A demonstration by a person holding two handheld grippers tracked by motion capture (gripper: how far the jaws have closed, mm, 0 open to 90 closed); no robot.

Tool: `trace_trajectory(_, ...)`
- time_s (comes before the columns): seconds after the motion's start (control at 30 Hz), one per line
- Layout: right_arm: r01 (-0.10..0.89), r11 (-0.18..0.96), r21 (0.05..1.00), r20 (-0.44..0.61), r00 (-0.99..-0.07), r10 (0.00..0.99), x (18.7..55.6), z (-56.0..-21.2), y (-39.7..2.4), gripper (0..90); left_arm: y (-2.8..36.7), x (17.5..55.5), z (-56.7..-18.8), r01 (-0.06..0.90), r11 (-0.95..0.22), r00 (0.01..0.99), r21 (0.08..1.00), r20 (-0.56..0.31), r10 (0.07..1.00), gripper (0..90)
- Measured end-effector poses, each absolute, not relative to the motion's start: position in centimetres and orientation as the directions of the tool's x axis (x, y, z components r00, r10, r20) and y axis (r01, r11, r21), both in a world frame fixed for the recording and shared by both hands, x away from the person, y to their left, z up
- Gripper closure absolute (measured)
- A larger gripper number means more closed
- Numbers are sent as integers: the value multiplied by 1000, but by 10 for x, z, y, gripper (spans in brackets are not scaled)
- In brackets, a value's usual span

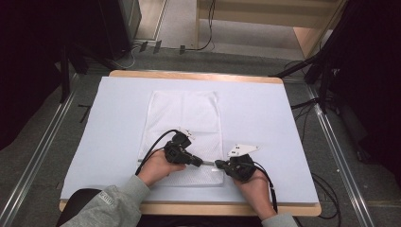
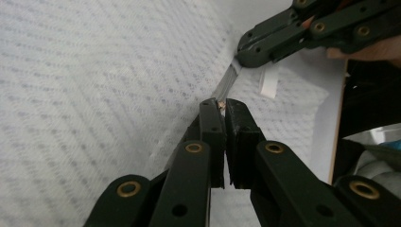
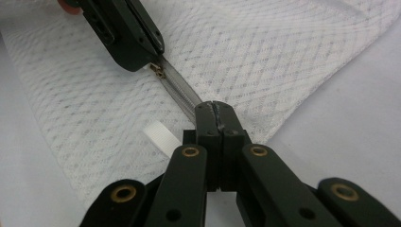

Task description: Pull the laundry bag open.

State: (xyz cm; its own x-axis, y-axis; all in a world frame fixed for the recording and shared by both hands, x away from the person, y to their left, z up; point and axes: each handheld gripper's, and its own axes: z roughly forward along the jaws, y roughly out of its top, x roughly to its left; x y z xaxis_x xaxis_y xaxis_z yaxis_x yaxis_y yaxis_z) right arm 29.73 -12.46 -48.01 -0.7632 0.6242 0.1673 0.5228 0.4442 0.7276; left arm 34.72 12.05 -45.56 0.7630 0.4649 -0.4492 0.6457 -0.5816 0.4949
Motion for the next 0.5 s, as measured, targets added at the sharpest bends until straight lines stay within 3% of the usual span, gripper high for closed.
trace_trajectory(0.5,524,442,728,172,-764,622,298,-480,-125,900,150,347,-447,665,-561,746,493,-459,482,882)
